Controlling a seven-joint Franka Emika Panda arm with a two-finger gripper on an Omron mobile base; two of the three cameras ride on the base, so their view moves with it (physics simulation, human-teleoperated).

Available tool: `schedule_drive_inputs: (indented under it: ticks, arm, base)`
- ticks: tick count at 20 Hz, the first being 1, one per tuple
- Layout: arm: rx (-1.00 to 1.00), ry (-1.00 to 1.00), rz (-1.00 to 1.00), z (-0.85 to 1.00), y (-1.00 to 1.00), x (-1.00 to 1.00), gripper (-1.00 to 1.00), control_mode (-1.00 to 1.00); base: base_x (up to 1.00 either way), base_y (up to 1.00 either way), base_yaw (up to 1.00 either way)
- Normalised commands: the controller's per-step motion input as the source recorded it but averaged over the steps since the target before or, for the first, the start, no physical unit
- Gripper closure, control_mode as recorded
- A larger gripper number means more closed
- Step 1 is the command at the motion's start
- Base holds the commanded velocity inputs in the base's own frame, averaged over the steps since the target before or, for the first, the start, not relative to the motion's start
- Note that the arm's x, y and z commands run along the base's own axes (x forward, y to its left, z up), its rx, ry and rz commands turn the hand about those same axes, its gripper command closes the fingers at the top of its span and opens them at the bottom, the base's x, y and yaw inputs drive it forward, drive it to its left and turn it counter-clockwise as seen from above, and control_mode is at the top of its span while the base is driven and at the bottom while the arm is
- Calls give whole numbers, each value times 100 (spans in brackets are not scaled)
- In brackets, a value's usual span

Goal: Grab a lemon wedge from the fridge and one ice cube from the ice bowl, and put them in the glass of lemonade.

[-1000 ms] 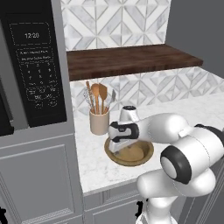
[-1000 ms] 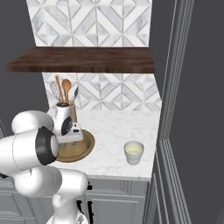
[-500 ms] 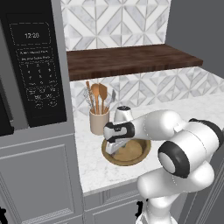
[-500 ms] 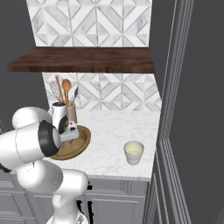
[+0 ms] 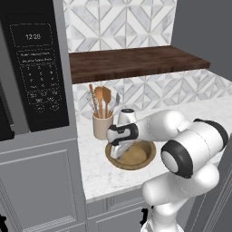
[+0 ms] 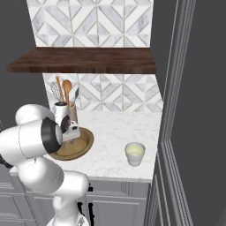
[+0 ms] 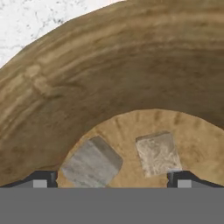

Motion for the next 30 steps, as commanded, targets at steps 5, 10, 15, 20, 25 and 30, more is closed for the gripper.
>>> schedule_drive_inputs:
  ticks: [5,10,15,20,25,30]
  arm:
    - [0,-2,1,10,0,-2,-100,-100]
    - [0,-3,-7,27,0,0,-100,-100]
    - [5,0,-18,7,0,0,-100,-100]
    - [8,0,-27,-9,0,0,-100,-100]
    - [2,0,-25,-31,0,8,-100,-100]
    - [0,0,-22,-37,0,9,-100,-100]
  base:
    - [0,0,0]
    - [0,0,0]
    - [0,0,0]
    - [0,0,0]
    - [0,0,0]
    - [0,0,0]
